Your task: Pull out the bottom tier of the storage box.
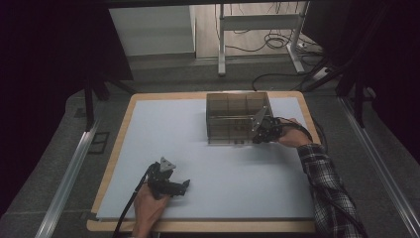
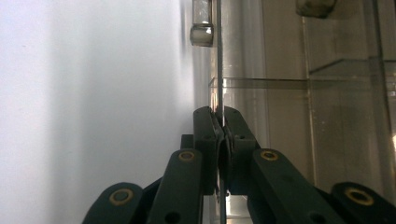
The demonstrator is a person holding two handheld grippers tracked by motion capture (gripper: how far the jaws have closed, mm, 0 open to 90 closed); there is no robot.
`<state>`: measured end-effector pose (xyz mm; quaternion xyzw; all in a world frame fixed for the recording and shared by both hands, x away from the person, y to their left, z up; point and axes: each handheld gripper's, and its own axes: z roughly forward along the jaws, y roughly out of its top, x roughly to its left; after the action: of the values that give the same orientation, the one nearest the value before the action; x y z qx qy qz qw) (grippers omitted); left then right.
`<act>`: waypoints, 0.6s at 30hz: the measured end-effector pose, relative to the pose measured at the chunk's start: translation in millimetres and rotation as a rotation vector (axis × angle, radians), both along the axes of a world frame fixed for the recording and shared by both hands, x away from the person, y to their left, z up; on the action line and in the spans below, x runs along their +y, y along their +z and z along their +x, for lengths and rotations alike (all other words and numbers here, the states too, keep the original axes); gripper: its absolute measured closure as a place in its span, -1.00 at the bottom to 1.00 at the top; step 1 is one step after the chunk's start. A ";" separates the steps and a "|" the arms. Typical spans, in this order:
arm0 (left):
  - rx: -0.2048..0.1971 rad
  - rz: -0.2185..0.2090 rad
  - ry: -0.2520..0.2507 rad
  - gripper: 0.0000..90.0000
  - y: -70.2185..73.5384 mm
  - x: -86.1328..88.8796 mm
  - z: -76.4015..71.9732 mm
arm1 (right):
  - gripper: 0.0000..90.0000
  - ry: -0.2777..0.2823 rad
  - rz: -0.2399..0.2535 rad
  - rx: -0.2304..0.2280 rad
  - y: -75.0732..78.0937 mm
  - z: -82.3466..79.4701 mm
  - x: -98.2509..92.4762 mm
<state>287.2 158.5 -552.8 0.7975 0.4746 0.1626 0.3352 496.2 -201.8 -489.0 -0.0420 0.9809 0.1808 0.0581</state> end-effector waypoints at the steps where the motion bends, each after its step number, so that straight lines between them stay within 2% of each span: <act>1: 0.000 0.000 0.000 -1.00 0.0 0.0 0.0 | 0.90 0.002 0.000 0.000 0.6 -1.1 0.1; 17: -0.003 -0.001 0.001 -1.00 -0.2 -0.2 -0.2 | 0.88 0.033 0.004 -0.005 3.1 -20.9 -3.7; 18: -0.003 -0.002 0.001 -1.00 -0.2 -0.2 -0.2 | 0.88 0.023 0.001 -0.010 3.5 -22.7 -4.0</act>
<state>286.9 158.3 -553.1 0.7967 0.4747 0.1636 0.3365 473.5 -205.8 -485.5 -0.0542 0.9799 0.1820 0.0611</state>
